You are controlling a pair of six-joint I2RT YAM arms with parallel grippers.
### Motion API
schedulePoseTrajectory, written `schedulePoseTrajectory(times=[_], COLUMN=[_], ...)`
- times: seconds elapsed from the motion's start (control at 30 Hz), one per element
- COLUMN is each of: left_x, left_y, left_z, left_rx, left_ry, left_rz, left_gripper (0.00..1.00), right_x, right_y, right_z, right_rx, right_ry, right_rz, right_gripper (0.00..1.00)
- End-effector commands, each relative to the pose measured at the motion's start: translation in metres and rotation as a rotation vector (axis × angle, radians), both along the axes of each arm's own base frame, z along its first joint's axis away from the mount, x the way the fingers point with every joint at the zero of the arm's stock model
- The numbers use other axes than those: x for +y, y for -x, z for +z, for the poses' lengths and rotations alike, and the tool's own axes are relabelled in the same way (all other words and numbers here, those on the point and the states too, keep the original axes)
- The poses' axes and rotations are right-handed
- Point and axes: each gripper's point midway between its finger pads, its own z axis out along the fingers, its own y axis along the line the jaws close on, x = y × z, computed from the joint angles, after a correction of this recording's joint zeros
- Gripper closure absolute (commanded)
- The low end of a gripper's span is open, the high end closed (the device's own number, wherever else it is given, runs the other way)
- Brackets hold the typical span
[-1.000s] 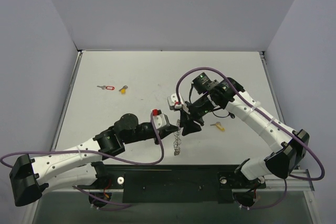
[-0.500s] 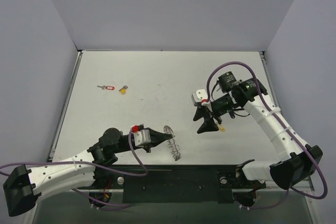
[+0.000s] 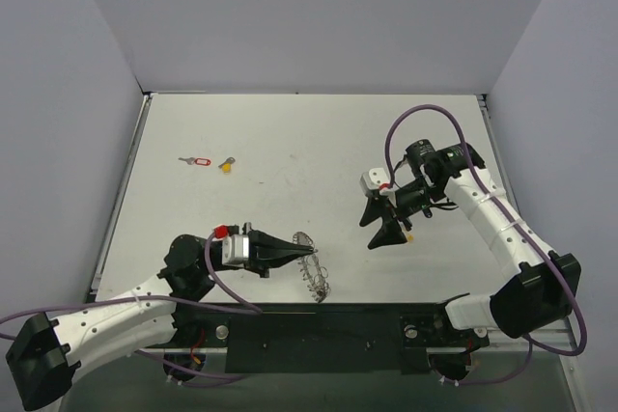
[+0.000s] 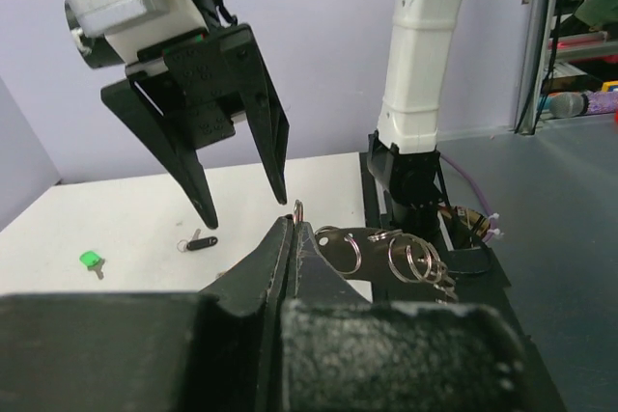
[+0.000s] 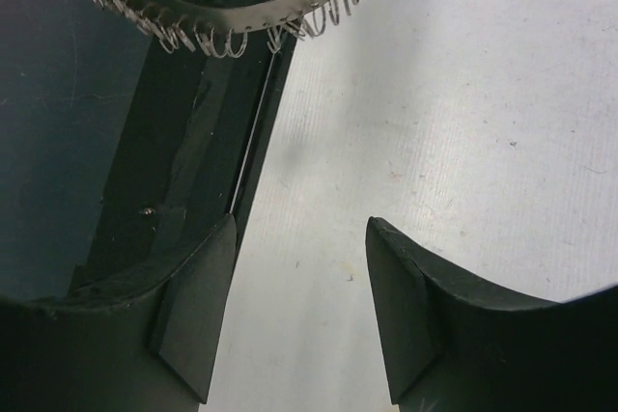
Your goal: Put the keys on the keyring
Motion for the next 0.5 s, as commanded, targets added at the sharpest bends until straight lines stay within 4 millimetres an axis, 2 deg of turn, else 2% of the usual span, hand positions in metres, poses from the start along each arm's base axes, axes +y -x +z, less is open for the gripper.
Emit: schedulePoseTrajectory(times=[0.0, 0.17, 0.3, 0.47], left_x=[0.013, 0.021, 0.019, 0.012], left_y=[0.021, 0.023, 0.019, 0.004], left_z=[0.037, 0.053, 0.052, 0.043], left_rx=[-0.05, -0.051, -0.04, 0.009], left_ry=[0.125, 0.17, 0.154, 0.079], left_rz=[-0.135, -0.183, -0.188, -0.138], left_gripper=[1.0, 1.0, 1.0, 1.0], right_x=[0.001, -0.001, -0.004, -0.006], right_y=[0.01, 0.009, 0.011, 0.011], right_z=[0.001, -0.001, -0.003, -0.006], right_rx=[0.062, 0.074, 0.083, 0.087], right_ry=[-0.041, -0.037, -0.03, -0.028], right_rz=[0.023, 0.03, 0.043, 0.044], right_gripper=[0.48, 0.48, 0.48, 0.48])
